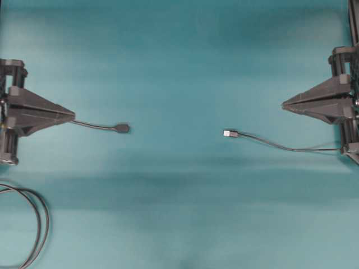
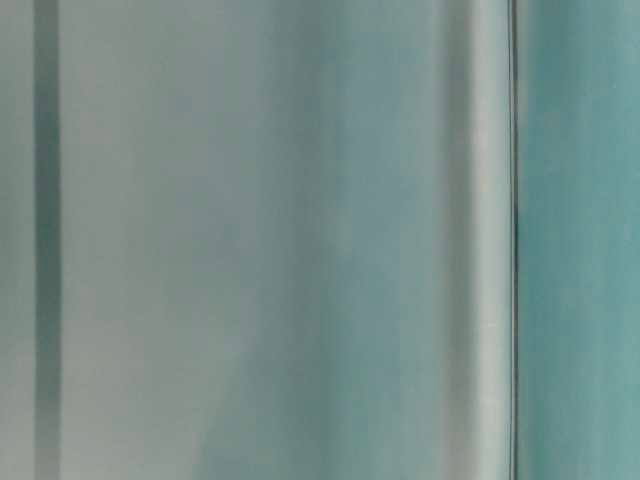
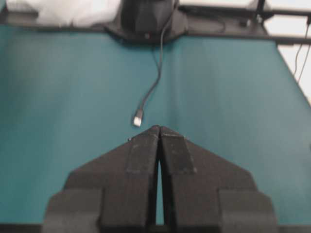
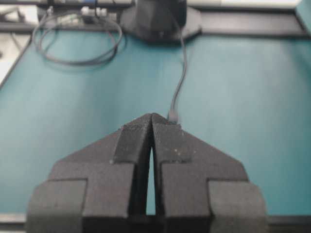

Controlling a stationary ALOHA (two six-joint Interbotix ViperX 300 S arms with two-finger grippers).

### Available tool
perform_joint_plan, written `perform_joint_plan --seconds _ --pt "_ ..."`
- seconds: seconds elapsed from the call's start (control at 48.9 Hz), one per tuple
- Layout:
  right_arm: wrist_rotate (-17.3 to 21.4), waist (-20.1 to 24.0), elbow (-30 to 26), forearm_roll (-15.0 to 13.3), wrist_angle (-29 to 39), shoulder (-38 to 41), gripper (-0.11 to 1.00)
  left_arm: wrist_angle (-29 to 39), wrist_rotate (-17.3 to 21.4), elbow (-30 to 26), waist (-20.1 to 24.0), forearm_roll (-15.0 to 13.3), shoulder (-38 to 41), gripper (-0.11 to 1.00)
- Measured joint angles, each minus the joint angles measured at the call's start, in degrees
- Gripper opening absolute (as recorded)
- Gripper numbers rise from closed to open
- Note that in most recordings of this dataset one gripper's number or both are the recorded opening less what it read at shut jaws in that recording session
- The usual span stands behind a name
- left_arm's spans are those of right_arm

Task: Insert the USB using both arms.

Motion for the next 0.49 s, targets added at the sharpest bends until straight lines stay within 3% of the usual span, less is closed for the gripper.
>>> perform_joint_plan --seconds 0.123,0.287,0.491 --pt "1.0 0.0 -1.1 0.0 6.2 0.0 -0.01 1.0 -0.4 -0.4 0.0 -0.3 1.7 0.05" --pt "1.2 0.0 -2.1 0.0 12.8 0.0 -0.01 2.6 -0.7 -0.4 0.0 -0.4 3.8 0.14" --pt "4.0 0.1 -2.2 0.0 18.4 3.4 -0.01 3.5 -0.9 -0.5 0.3 -0.5 7.7 0.46"
